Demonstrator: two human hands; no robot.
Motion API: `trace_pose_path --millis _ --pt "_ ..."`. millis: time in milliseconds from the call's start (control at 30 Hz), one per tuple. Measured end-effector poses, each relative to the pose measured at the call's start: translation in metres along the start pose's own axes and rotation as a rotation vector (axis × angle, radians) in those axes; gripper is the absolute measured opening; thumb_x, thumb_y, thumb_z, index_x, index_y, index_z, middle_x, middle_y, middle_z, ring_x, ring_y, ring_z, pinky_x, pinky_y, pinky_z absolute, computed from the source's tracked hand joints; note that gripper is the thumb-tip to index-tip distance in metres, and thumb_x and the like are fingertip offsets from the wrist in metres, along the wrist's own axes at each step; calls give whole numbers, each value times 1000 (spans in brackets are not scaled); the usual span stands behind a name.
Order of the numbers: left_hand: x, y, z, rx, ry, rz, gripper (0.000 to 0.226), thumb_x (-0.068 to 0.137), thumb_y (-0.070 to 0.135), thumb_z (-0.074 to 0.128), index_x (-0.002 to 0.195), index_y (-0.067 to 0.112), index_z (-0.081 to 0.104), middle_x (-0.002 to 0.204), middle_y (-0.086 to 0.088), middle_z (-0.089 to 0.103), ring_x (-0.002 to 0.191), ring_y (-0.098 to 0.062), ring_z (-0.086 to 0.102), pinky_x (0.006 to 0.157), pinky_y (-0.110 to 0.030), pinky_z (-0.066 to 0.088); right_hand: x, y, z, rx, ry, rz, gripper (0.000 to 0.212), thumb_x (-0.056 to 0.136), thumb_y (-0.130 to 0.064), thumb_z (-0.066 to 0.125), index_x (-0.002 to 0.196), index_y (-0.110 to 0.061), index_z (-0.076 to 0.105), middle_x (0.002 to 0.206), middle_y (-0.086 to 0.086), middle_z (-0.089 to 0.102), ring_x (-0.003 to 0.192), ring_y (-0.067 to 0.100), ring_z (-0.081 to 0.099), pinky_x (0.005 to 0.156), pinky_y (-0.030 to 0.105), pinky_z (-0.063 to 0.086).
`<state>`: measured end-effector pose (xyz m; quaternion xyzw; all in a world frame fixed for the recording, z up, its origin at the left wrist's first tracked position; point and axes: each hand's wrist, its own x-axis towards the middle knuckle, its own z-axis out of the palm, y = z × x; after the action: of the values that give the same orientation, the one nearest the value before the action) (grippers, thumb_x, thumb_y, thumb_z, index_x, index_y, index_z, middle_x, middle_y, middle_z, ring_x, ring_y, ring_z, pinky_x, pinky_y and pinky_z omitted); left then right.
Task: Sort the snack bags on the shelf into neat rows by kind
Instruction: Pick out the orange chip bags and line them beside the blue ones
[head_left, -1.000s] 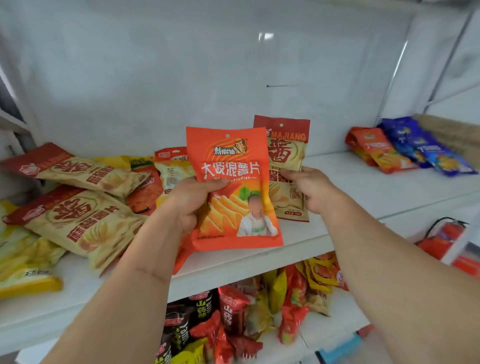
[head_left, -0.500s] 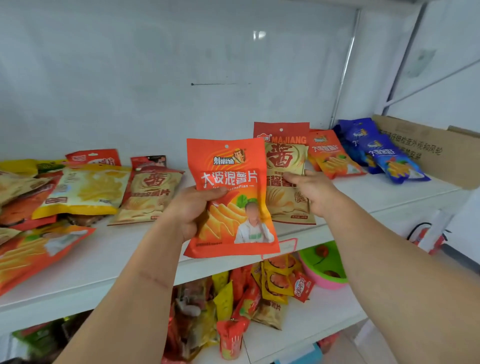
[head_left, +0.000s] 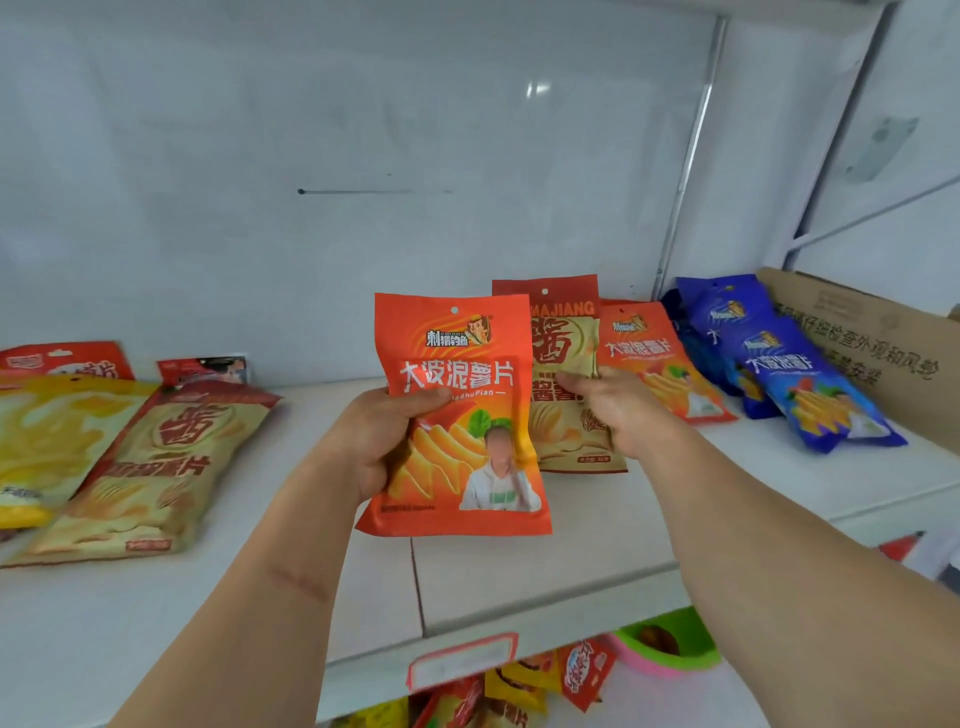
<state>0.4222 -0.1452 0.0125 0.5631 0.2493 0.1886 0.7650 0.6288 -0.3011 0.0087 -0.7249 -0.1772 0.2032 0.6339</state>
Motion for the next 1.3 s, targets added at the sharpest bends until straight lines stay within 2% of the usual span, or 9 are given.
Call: trace_pose_path --millis 367,567,767,933,1000,1067,1133,1200,1300 --pt "52 5 35 -31 172 63 57 65 20 84 119 5 70 112 -19 74 102 -39 72 96 -57 53 108 16 -6 9 -230 -25 13 84 -26 78 94 -20 73 96 4 77 88 29 74 84 52 58" --pt "56 -7 56 -45 322 70 49 73 19 81 118 4 69 108 -18 75 98 -38 73 90 -52 56 133 22 -2 34 -279 -19 9 88 -15 73 97 -16 71 103 8 75 86 24 73 80 40 60" --pt "55 -18 73 -53 386 39 49 75 20 80 120 6 68 108 -18 76 97 -39 73 91 -54 56 145 22 2 -62 -259 -92 18 89 -15 71 107 -11 71 101 2 71 71 10 64 56 17 48" --pt "55 -22 84 -53 388 38 44 80 19 79 120 6 67 107 -16 76 96 -37 74 91 -54 56 138 16 1 -266 -192 -183 23 88 -25 72 109 -15 67 109 1 70 101 22 66 74 25 41" --pt "53 -23 88 -50 381 38 41 82 19 78 120 8 67 106 -15 77 96 -37 74 90 -53 57 130 6 -3 -275 -151 -194 26 89 -26 72 109 -17 59 113 2 67 103 22 64 76 26 40" --pt "53 -24 92 -43 369 45 41 84 19 77 122 9 66 106 -14 77 93 -35 75 85 -49 59 119 -5 -11 -272 -117 -213 38 91 -28 70 121 -13 53 118 2 62 105 21 60 79 25 39" --pt "53 -25 97 -41 354 54 41 85 20 76 123 9 65 105 -13 77 89 -33 76 77 -44 61 108 -14 -22 -333 -114 -286 38 95 -28 64 128 -11 53 108 -4 55 98 14 54 78 23 36" --pt "54 -28 107 -37 338 52 40 87 22 75 123 10 65 105 -13 77 88 -32 76 75 -43 61 98 -18 -35 -480 -123 -380 28 99 -28 58 121 -11 61 102 -7 54 92 12 52 77 25 39" --pt "54 -32 129 -21 297 42 33 91 25 71 121 11 66 103 -11 78 86 -29 76 74 -41 61 84 -15 -62 -733 -83 -517 22 100 -25 51 102 -12 69 101 2 69 93 23 62 75 32 46"
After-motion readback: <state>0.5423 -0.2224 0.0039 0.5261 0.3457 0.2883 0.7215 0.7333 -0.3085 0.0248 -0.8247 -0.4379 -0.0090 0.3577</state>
